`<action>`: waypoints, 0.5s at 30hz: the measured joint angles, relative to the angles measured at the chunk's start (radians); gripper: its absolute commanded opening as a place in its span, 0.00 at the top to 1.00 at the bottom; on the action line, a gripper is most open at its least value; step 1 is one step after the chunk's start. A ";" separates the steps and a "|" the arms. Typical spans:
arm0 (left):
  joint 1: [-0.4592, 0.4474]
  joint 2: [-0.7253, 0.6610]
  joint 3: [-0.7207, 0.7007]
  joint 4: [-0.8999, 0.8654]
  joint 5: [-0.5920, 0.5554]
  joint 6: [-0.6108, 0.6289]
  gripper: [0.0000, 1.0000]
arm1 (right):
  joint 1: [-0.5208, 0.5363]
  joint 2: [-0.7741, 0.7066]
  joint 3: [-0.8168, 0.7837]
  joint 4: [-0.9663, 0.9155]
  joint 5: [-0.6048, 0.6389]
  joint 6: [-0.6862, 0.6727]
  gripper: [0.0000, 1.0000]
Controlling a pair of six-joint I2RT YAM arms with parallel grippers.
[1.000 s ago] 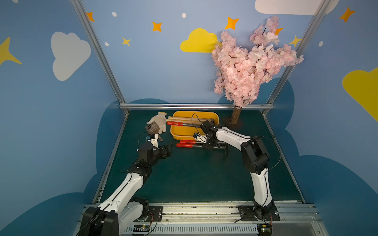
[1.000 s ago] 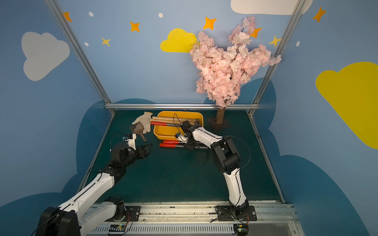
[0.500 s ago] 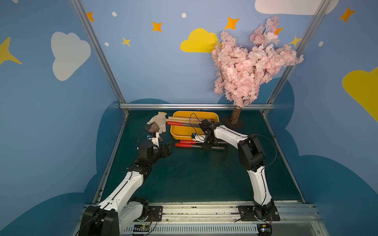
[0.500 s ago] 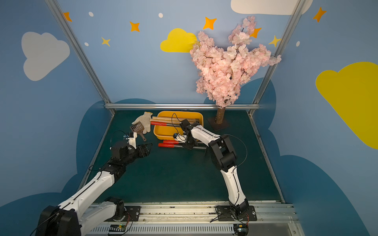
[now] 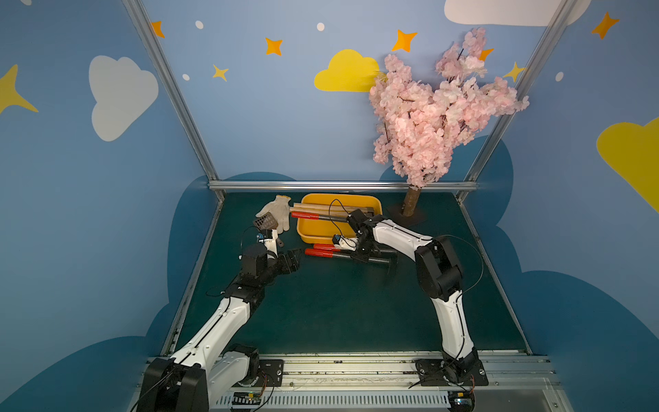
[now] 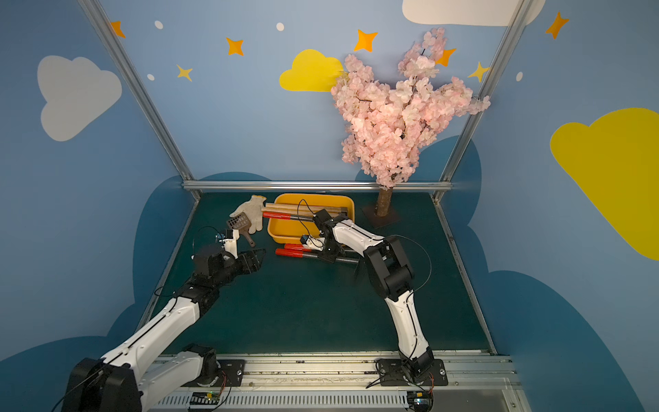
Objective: Put the small hoe into the storage box
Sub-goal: Pick up the hoe from the center of the board.
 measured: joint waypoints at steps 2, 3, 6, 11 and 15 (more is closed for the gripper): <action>0.000 -0.006 0.000 0.000 0.000 0.000 0.20 | 0.011 -0.028 -0.042 0.004 -0.014 0.017 1.00; 0.000 -0.009 -0.001 0.000 0.000 0.000 0.20 | 0.016 -0.040 -0.060 0.003 -0.018 0.024 1.00; 0.000 -0.017 -0.003 0.002 0.000 -0.001 0.20 | 0.035 -0.079 -0.114 -0.008 -0.028 0.053 1.00; 0.000 -0.023 -0.019 0.010 0.001 -0.007 0.20 | 0.066 -0.130 -0.149 -0.030 -0.042 0.082 1.00; 0.000 -0.023 -0.027 0.016 0.005 -0.011 0.20 | 0.085 -0.186 -0.155 -0.034 -0.046 0.093 1.00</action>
